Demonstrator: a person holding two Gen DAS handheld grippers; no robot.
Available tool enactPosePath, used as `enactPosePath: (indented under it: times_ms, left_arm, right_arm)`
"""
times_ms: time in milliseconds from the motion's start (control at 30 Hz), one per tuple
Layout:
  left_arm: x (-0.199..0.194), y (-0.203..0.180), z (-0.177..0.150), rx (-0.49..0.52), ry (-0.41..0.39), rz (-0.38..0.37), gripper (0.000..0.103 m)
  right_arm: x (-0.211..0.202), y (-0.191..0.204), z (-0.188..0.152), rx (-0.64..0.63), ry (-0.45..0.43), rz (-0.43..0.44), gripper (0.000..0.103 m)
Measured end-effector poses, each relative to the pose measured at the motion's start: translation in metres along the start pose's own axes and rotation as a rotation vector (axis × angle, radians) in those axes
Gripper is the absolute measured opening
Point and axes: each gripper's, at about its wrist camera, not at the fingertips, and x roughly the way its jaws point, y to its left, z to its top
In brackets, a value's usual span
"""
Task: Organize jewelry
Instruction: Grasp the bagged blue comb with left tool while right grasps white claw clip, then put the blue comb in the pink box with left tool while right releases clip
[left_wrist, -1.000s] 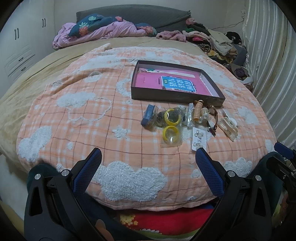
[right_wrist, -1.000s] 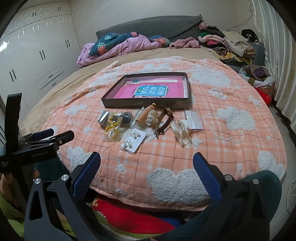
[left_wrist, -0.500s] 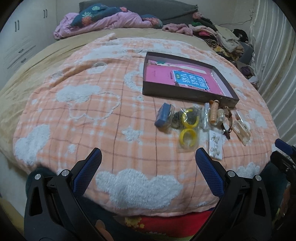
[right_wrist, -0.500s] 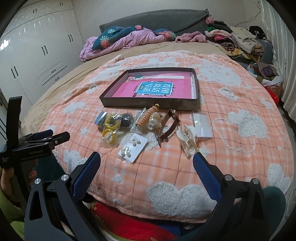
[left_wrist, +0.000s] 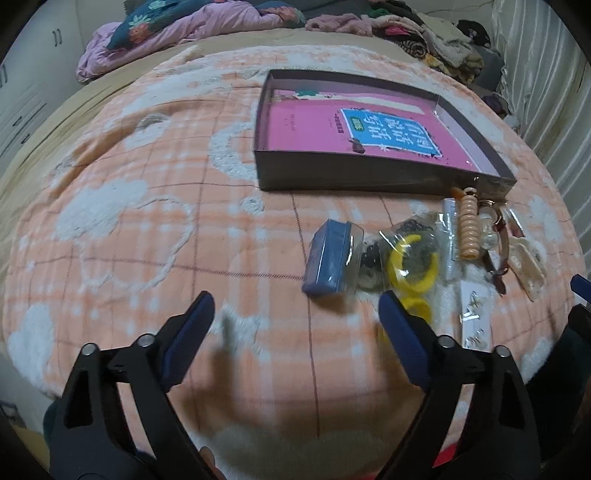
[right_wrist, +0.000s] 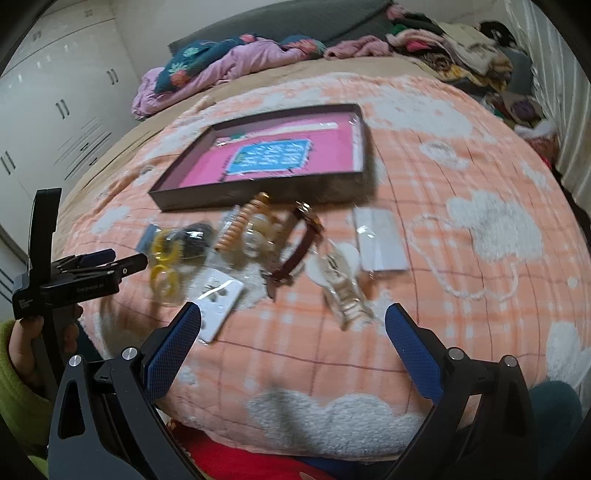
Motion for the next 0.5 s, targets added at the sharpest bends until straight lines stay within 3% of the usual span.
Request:
enactPosePath:
  times_ms: [167,333,400,500]
  left_arm:
    - [0.012,0.002,0.004,0.011,-0.010,-0.002,0.056]
    - [0.016,0.002,0.011,0.013,-0.035,-0.063,0.032]
    - [0.016,0.002,0.013,0.017,-0.044,-0.087,0.018]
    - [0.015,0.004,0.016,0.025,-0.058,-0.082,0.018]
  right_arm:
    - [0.014,-0.015,0.000,0.033,0.018,-0.007,0.098]
    - [0.037,-0.022,0.006,0.041,0.057,-0.002,0.076]
    - [0.044,-0.023,0.009,0.032,0.064,-0.002,0.058]
    - [0.053,-0.024,0.010,0.009,0.063,-0.022,0.044]
